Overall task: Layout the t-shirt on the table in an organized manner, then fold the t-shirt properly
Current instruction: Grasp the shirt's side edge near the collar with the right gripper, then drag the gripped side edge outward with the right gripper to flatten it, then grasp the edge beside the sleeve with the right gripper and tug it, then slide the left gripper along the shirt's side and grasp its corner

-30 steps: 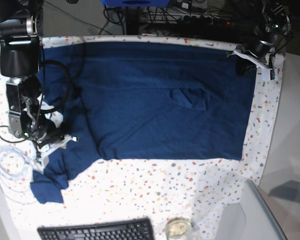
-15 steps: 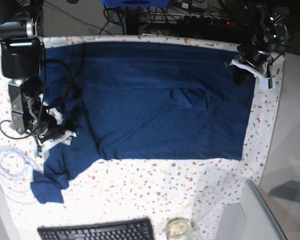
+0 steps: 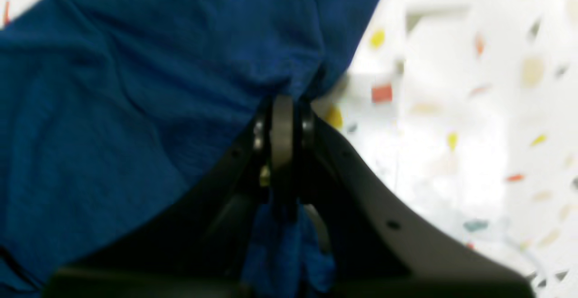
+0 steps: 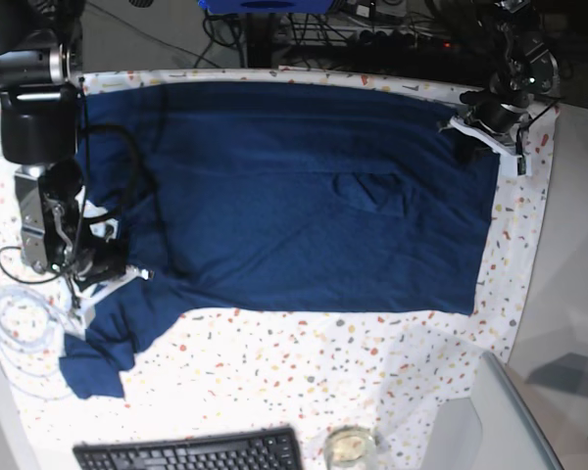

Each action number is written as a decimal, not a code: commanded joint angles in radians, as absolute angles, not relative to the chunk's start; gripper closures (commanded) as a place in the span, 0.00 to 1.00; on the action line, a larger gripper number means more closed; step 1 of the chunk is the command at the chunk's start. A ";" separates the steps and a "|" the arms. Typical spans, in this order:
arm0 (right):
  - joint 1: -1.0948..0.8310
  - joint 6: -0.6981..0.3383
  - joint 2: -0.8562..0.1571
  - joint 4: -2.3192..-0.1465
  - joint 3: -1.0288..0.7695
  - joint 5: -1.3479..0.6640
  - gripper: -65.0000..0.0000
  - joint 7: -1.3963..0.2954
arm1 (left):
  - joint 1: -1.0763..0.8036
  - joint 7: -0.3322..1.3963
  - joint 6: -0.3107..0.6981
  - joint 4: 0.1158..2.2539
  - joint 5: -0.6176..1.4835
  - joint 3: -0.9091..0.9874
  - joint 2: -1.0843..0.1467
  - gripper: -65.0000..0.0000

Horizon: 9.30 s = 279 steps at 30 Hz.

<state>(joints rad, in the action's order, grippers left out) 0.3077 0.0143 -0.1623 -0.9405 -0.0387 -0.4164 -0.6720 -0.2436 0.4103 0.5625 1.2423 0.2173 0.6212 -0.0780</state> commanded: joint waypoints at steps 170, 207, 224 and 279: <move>0.572 -0.196 -0.209 -0.460 0.191 0.216 0.97 -0.226 | -0.340 0.533 0.559 1.606 0.197 0.846 -0.022 1.00; 0.374 -0.197 -0.236 -1.225 0.160 0.213 0.97 -0.572 | -0.298 0.535 0.556 1.607 0.188 0.719 -0.021 1.00; 0.225 -0.286 -0.191 -1.260 -0.111 0.213 0.97 -0.783 | -0.159 0.527 0.555 1.383 0.022 0.704 -0.022 1.00; 0.303 -0.176 -0.259 -0.874 -0.113 0.214 0.98 -0.532 | -0.219 0.414 0.556 1.307 0.028 0.768 -0.093 1.00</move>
